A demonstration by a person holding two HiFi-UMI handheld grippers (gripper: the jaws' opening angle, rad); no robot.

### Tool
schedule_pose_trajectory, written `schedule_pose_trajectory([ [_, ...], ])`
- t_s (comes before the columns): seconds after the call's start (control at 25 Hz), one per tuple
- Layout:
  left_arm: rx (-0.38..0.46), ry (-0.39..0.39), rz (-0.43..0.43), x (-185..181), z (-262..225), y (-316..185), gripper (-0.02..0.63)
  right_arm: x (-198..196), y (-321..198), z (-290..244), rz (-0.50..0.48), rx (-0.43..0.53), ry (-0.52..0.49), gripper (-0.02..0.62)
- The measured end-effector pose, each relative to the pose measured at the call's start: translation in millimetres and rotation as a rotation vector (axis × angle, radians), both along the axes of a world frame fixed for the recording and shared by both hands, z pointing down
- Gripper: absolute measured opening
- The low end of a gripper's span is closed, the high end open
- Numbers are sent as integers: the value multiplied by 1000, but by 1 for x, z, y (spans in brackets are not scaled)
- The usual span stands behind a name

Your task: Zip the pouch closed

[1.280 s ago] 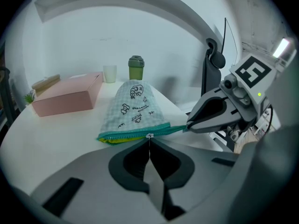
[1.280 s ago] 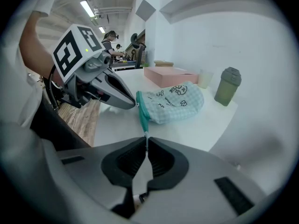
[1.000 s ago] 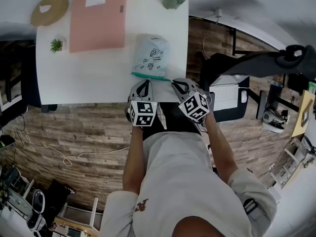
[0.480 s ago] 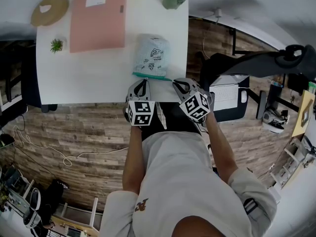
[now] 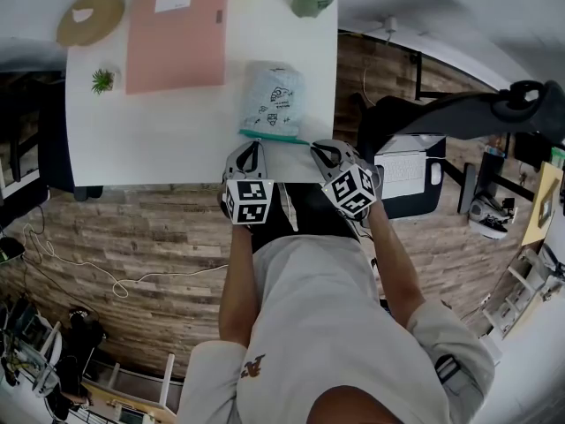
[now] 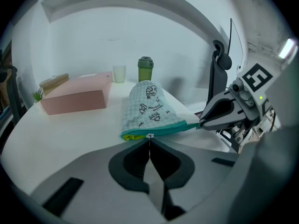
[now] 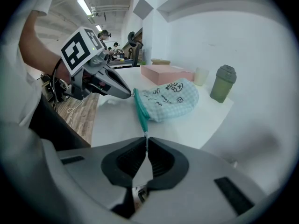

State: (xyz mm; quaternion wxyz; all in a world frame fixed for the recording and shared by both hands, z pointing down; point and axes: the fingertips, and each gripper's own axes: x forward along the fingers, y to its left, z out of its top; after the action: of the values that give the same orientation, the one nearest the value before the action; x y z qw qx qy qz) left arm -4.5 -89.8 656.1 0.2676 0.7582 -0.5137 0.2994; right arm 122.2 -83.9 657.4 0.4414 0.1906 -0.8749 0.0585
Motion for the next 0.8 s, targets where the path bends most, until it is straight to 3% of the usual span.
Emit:
schedule_pose_trajectory([
  [0.8,0,-36,-24,-29,1,-3,2,6,-4,1,42,8,12,17],
])
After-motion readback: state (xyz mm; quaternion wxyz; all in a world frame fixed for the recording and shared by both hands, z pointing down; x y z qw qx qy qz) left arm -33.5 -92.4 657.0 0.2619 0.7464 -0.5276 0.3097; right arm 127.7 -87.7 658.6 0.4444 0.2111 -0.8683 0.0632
